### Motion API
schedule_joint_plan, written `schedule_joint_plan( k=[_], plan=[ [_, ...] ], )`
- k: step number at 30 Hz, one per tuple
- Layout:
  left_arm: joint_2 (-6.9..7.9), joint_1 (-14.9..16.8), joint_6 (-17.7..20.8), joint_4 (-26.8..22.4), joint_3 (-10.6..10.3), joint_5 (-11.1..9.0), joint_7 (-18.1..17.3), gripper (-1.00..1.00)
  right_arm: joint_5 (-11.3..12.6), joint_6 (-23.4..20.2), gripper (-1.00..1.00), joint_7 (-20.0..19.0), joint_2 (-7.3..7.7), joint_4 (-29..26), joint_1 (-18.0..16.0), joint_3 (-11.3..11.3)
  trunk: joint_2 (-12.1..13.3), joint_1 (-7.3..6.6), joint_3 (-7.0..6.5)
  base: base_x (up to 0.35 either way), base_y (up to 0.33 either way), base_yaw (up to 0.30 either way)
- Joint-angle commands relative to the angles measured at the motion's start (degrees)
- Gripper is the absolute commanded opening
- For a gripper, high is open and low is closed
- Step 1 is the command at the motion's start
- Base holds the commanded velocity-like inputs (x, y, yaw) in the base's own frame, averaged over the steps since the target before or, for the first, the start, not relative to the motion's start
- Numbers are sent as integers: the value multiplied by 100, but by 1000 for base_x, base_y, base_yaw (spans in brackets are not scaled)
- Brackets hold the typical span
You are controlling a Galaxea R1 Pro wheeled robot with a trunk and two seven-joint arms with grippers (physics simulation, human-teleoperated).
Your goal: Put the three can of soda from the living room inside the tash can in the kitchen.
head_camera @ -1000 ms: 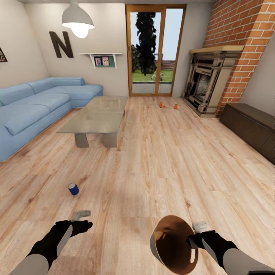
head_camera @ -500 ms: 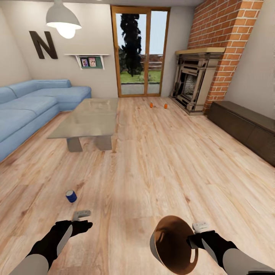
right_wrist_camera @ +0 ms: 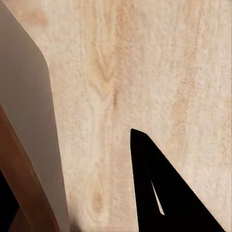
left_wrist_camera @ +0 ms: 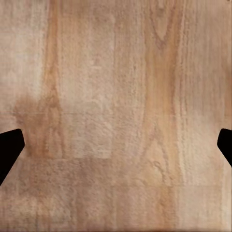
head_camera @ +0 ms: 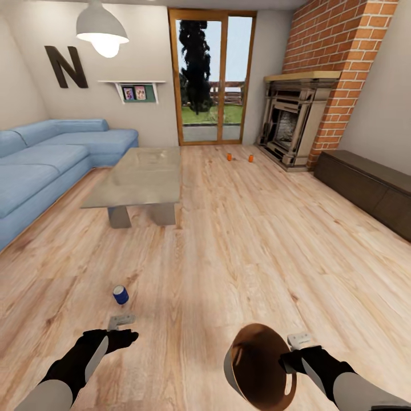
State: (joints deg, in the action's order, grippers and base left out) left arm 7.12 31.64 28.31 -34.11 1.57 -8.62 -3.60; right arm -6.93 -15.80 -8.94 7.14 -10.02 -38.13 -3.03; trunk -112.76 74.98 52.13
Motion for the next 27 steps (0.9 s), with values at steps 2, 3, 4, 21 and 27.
schedule_joint_plan(
  k=[2, 3, 4, 21, 27],
  plan=[
    [0, 0, 0, 1, 0, 0, 0, 100, 60, -2, -100, -29, -5, -3, -2, 43, 0, 0, 0, 72, 309, 0],
    [0, 0, 0, 1, 0, 0, 0, 100, 60, -2, -100, -29, -6, -3, -2, 42, 0, 0, 0, 96, 308, 0],
    [0, 0, 0, 1, 0, 0, 0, 100, 60, -2, -100, -29, -7, -2, -2, 42, 0, 0, 0, 109, 307, 0],
    [0, 0, -24, 1, -3, -1, 0, 100, 60, -2, -100, -20, -11, 3, -2, 40, 0, 0, 0, 191, 277, 0],
    [0, 0, -26, 1, -4, 0, 0, 100, 60, -2, -100, -20, -11, 15, -2, 40, 0, 0, 0, 251, 235, 0]
  ],
)
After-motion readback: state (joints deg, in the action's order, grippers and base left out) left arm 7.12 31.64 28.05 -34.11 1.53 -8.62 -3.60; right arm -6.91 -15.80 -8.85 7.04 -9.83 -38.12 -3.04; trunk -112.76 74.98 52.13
